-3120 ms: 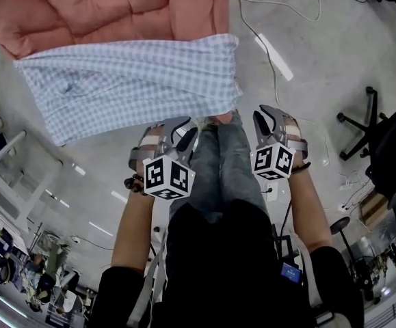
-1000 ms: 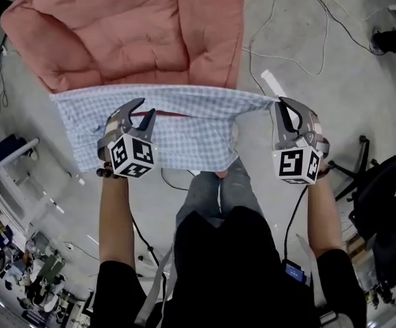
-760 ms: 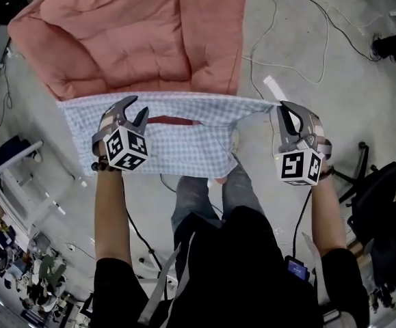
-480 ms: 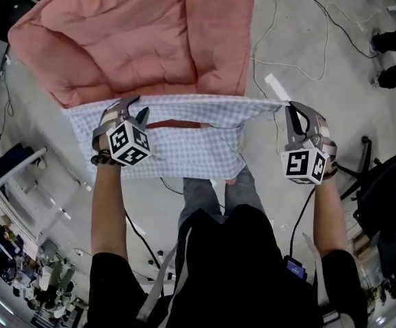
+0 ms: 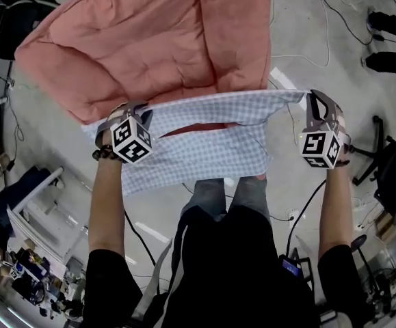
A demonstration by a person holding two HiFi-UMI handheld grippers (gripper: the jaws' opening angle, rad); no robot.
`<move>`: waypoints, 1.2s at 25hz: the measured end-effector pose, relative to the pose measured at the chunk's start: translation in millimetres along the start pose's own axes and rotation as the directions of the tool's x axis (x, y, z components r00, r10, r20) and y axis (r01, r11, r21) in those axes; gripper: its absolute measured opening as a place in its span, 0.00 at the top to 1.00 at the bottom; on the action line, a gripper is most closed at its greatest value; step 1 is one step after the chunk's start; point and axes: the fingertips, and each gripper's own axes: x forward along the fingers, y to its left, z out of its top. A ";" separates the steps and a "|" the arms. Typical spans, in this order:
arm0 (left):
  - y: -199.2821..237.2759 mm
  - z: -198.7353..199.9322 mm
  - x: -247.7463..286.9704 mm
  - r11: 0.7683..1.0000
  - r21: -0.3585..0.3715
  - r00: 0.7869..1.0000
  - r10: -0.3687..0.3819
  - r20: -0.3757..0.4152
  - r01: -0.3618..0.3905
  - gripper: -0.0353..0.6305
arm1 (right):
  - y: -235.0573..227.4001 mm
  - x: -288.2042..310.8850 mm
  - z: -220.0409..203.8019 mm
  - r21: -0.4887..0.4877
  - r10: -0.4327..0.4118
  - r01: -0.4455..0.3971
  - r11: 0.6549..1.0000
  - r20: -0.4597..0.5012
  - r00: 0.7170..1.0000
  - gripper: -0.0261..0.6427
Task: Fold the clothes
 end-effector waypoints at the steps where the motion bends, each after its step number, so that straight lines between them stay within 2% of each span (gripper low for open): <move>1: -1.2 -2.5 0.7 1.000 0.004 1.000 -0.017 0.007 0.017 0.85 | 0.0 -0.1 0.8 0.007 -0.009 0.009 1.000 -0.011 1.000 0.95; 3: -3.9 -7.0 2.9 0.999 0.013 0.999 -0.043 0.022 0.042 0.93 | 0.4 -1.9 3.9 0.014 -0.026 0.027 1.000 -0.032 0.999 0.95; 5: -4.7 -11.0 3.9 0.999 0.016 0.998 -0.050 0.037 0.050 0.93 | 1.1 -3.0 8.1 0.016 -0.043 0.044 0.999 -0.050 0.998 0.95; 9: 1.5 -8.1 -5.7 1.000 -0.009 0.997 -0.017 0.078 0.018 0.93 | 1.6 -2.0 4.0 0.011 -0.057 0.058 0.998 -0.089 0.994 0.95; 13: 2.7 9.3 -32.9 0.998 -0.066 0.988 0.014 0.154 -0.004 0.93 | -10.3 -7.1 -5.5 0.043 -0.082 0.087 0.995 -0.103 0.991 0.95; 15: -4.3 13.1 -50.8 0.997 -0.067 0.984 0.043 0.176 -0.031 0.93 | -16.0 -14.2 -7.3 0.069 -0.103 0.110 0.992 -0.095 0.990 0.95; 19: -32.9 22.8 -76.7 0.996 -0.040 0.980 0.085 0.181 -0.079 0.93 | -29.2 -29.2 -14.0 0.085 -0.136 0.141 0.986 -0.059 0.989 0.95; 23: -69.4 25.6 -86.9 0.993 -0.029 0.982 0.115 0.151 -0.112 0.93 | -31.2 -43.4 -28.2 0.109 -0.166 0.167 0.980 -0.015 0.986 0.95; 30: -138.9 23.8 -106.9 0.992 -0.069 0.983 0.112 0.149 -0.103 0.93 | -13.9 -71.7 -57.0 0.099 -0.168 0.164 0.982 0.036 0.985 0.95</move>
